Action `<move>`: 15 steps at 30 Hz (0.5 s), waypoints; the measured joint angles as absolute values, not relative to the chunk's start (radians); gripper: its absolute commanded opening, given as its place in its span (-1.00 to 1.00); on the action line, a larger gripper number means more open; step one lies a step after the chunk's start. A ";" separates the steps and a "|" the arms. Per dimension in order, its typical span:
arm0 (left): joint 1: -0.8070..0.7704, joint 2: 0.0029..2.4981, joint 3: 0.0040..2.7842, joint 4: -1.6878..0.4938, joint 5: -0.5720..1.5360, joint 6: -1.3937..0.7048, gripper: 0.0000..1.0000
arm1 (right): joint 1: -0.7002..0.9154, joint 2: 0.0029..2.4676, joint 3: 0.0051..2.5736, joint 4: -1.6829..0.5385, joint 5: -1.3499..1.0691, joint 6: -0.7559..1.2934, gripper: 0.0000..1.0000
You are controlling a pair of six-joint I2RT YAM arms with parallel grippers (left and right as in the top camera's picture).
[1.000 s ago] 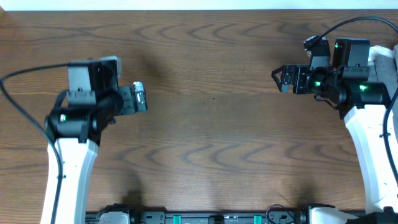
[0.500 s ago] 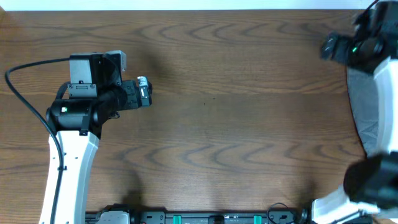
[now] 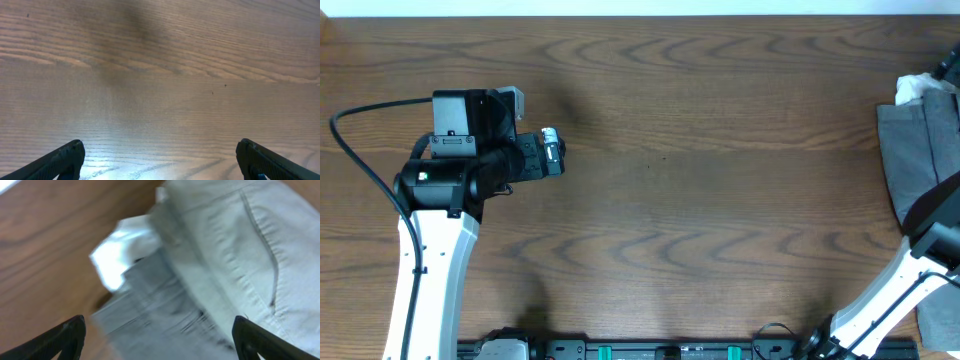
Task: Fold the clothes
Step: 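Reach the right gripper to the khaki trousers stack and grasp the top pair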
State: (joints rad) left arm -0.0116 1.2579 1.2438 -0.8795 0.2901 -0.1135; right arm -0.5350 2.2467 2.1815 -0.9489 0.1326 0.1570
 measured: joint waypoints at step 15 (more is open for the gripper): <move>-0.012 1.258 1.244 -0.880 0.290 -0.161 0.96 | -0.579 2.357 2.197 -0.803 0.193 0.094 0.68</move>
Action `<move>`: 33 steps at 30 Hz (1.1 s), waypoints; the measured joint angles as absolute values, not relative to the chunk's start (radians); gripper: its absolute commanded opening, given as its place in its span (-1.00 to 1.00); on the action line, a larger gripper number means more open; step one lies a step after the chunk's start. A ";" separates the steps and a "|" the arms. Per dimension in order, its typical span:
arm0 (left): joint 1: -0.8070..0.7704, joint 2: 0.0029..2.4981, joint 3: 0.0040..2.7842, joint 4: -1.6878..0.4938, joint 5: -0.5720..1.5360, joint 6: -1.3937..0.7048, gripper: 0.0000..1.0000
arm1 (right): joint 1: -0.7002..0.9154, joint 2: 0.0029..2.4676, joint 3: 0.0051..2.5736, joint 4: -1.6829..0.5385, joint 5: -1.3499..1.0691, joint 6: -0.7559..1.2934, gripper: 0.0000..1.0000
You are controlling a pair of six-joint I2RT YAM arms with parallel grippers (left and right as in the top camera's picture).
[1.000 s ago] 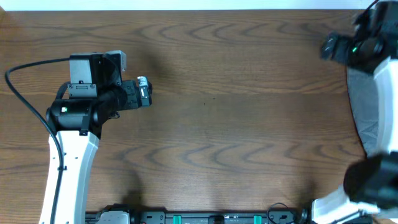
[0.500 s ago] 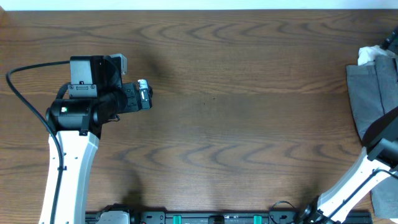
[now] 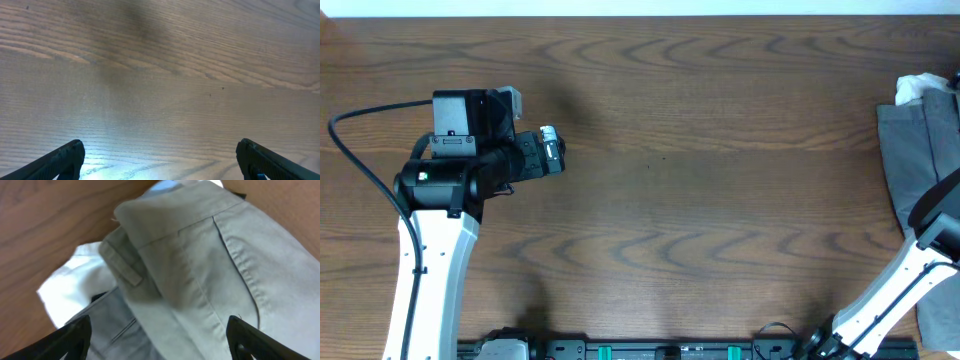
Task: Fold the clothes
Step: 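Reach the right gripper to the khaki trousers stack and grasp the top pair, then pull the khaki trousers with the right gripper onto the table center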
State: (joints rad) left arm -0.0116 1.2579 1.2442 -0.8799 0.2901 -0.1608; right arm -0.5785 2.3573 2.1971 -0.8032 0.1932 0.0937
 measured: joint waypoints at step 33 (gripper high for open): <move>-0.012 1.258 1.244 -0.872 0.290 -0.180 0.96 | -0.594 2.418 2.197 -0.794 0.274 0.098 -0.98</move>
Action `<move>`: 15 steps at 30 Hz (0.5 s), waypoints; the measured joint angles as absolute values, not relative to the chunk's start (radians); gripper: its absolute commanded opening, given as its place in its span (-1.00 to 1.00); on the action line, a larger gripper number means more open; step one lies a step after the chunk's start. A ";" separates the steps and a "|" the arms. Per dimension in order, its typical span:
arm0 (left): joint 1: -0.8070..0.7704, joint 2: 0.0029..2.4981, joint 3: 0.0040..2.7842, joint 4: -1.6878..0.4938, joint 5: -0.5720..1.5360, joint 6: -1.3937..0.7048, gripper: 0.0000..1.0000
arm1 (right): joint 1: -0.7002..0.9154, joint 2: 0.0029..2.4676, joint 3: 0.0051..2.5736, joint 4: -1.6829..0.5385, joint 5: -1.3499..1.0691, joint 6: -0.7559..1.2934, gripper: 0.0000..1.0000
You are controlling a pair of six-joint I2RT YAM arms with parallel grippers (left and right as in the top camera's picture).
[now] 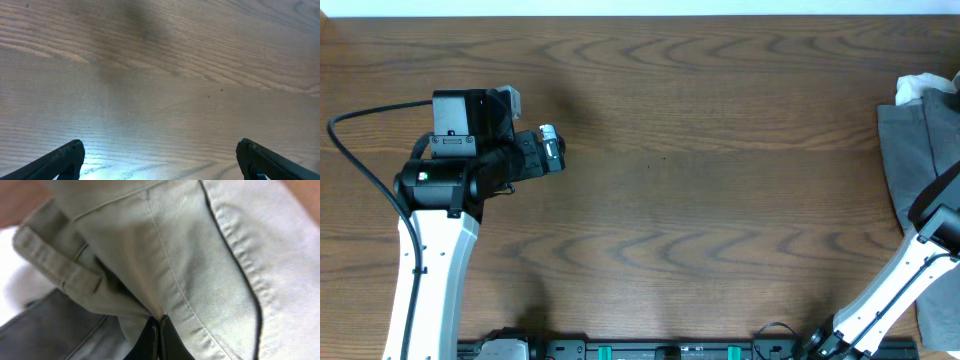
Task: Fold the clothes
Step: 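Pull the khaki trousers with the right gripper onto the table center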
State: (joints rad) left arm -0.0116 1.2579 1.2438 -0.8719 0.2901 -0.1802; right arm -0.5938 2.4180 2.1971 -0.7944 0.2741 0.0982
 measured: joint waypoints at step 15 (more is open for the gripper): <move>-0.011 1.249 1.244 -0.803 0.290 -0.179 0.96 | -0.500 2.064 2.197 -0.903 -0.029 0.098 -0.98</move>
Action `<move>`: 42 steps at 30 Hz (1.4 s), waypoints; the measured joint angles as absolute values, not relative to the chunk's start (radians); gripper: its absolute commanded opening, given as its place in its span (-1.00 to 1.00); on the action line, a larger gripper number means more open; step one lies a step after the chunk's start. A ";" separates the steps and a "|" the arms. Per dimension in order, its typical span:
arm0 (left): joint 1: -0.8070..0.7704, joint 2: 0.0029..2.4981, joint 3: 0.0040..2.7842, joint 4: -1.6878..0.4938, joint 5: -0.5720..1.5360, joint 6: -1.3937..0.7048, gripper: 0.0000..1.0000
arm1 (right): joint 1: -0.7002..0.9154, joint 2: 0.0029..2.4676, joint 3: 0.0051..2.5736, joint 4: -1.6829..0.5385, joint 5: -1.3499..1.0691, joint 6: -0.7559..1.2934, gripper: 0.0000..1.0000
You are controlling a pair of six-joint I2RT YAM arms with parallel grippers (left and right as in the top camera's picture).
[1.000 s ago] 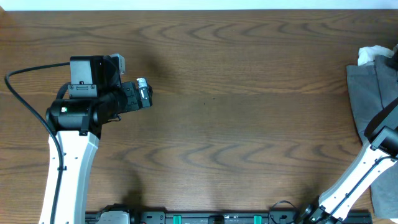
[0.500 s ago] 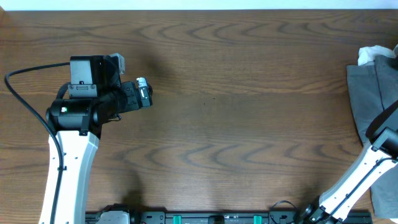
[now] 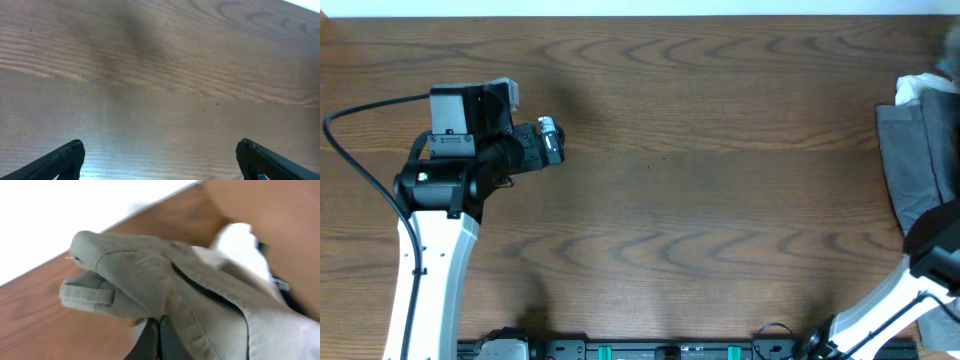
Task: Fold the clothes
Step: 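Pull the khaki trousers with the right gripper onto the table center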
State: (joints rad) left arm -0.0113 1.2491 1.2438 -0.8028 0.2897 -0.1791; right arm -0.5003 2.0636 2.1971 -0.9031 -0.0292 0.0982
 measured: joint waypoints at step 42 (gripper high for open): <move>0.007 1.103 1.259 -0.868 0.120 -0.081 0.96 | 0.395 2.203 2.196 -1.238 -0.049 0.075 0.08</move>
State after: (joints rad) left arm 0.0067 1.1027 1.2594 -0.8684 0.1204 -0.0814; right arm 0.3950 2.2032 2.1963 -1.2385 -0.0490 0.0750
